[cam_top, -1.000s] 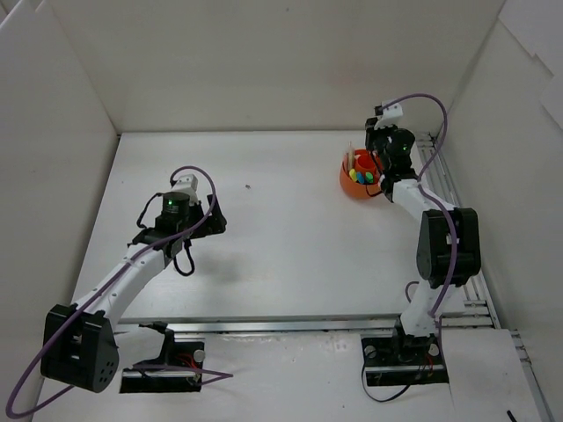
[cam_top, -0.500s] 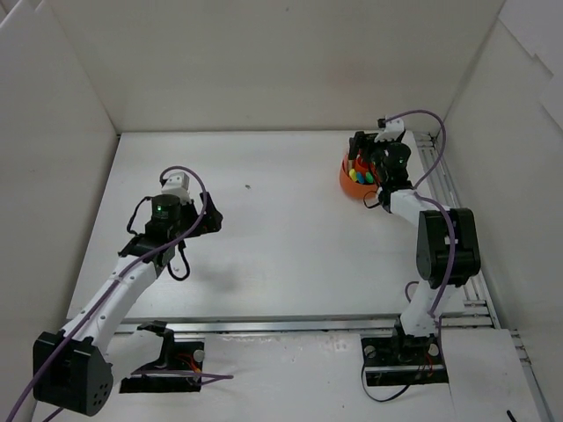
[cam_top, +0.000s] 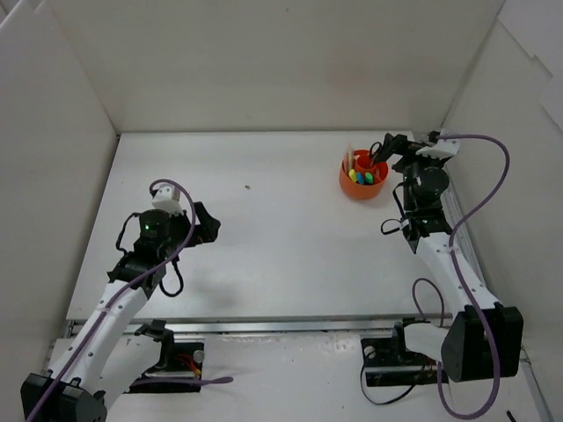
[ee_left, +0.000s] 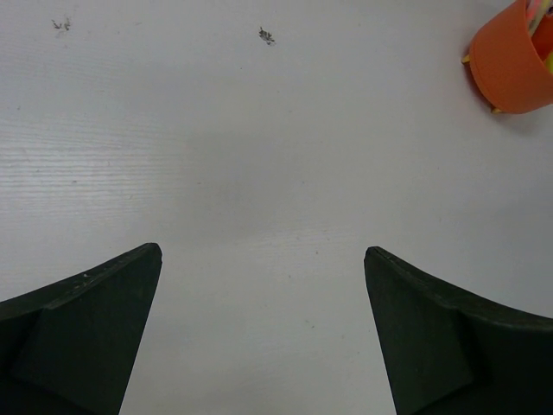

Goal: Sort the stationery into containers
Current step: Reset both arms

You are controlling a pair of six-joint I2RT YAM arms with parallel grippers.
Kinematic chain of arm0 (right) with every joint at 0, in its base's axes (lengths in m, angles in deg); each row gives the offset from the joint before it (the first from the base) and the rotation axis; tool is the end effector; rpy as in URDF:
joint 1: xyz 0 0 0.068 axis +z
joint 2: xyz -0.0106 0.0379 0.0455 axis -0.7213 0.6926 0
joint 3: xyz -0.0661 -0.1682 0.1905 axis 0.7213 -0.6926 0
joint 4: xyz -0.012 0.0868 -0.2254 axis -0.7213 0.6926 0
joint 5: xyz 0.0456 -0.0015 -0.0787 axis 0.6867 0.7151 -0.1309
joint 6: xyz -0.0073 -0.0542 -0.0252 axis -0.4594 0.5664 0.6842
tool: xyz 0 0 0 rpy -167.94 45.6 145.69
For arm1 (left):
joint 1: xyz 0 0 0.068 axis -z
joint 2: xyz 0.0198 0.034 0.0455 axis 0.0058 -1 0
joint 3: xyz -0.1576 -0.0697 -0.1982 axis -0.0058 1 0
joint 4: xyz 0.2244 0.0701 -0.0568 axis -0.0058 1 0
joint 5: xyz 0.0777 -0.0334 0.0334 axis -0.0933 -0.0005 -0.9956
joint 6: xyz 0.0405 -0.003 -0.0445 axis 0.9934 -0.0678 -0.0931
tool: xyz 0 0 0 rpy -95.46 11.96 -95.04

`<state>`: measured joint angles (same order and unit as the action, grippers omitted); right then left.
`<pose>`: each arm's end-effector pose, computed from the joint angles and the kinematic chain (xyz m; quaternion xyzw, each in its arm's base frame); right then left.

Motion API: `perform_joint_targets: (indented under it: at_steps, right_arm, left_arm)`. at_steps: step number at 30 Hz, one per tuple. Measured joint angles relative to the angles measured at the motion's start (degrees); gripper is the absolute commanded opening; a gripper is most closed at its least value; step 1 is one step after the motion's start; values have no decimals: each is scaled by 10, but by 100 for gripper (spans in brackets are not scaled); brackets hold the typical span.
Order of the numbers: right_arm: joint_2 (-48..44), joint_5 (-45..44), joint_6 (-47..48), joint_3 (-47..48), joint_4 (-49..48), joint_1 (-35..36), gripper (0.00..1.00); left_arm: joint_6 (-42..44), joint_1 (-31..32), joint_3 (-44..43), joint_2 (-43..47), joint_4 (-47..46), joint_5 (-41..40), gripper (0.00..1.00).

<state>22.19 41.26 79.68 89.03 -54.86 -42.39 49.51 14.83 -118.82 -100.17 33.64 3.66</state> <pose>0.2735 0.0140 0.3628 0.0625 0.5405 0.0700 0.8361 0.1871 -0.0546 0.2810 -0.0579 0.8178 -0.2594 0.5104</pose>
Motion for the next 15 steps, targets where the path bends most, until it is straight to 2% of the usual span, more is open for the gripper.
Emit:
perform_joint_targets:
  at_steps: [4, 8, 15]
  right_arm:
    - [-109, -40, -45, 14, 188, 0, 98]
    - [-160, -63, -90, 38, 368, 0, 98]
    - [-308, -31, -141, -62, 511, 0, 98]
  left_arm:
    - [-10, 2, 22, 33, 0, 12, 100]
    - [-24, 10, 50, 76, 17, 7, 99]
    - [-40, 21, 54, 143, 62, -36, 100]
